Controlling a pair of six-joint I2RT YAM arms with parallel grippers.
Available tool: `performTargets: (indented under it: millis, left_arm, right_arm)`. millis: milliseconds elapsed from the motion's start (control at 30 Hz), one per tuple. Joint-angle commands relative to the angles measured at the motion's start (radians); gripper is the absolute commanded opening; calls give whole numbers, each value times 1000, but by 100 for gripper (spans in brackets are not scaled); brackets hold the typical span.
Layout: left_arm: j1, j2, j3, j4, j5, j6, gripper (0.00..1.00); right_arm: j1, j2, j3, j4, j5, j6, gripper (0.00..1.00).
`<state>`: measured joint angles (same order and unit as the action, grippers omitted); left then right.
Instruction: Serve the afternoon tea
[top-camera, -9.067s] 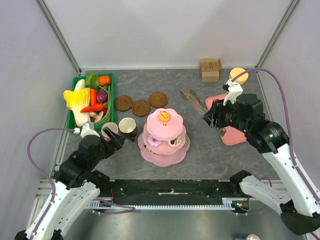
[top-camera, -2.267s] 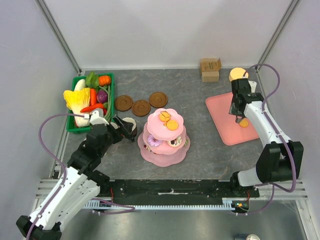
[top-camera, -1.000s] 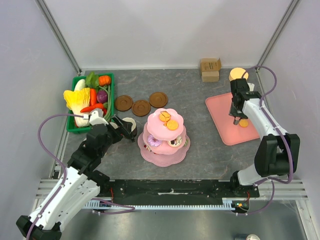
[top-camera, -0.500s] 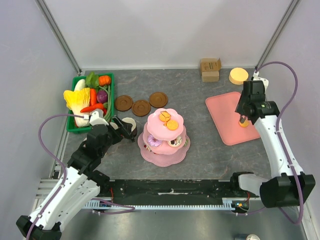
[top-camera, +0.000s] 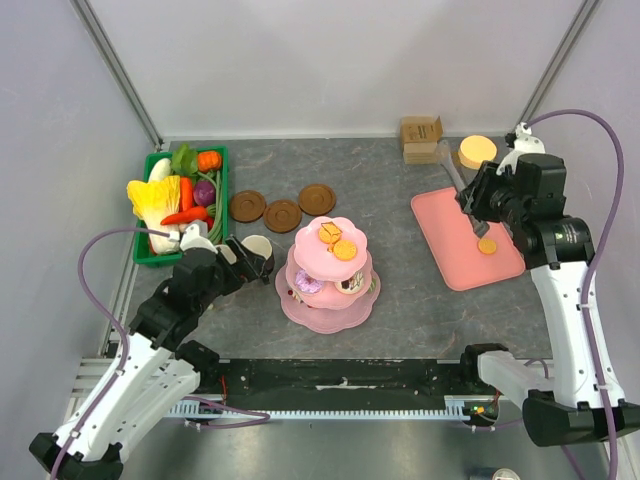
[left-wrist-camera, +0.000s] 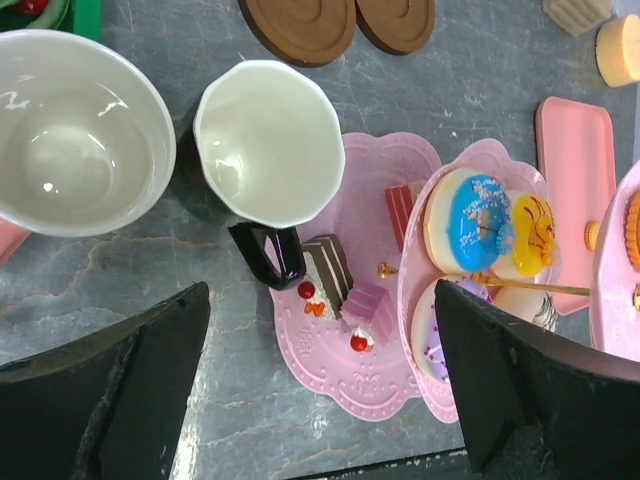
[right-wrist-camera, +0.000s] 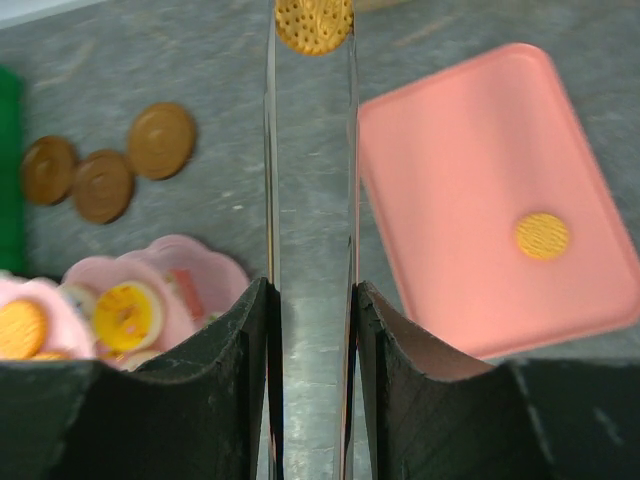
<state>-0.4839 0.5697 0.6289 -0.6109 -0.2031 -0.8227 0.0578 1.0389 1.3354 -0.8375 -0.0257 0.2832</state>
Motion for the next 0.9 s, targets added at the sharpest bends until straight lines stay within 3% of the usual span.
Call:
performTargets:
  millis: [0,233,733,867]
  left_arm:
    - [4,-8,64,-82,27,-32,99]
    - [2,-18,74,-125,48,-42,99]
    - [2,-41,72,-170,73,-75,99]
    - [2,-59,69,-188,79,-87,99]
  right_arm:
    - [25,-37,70,72,-261,-27,35]
    - [175,-37,126,140,-448,-4,35]
    - [654,50,220,172,-388,-84,35]
    - [827,56,214,138,-268,-114,35]
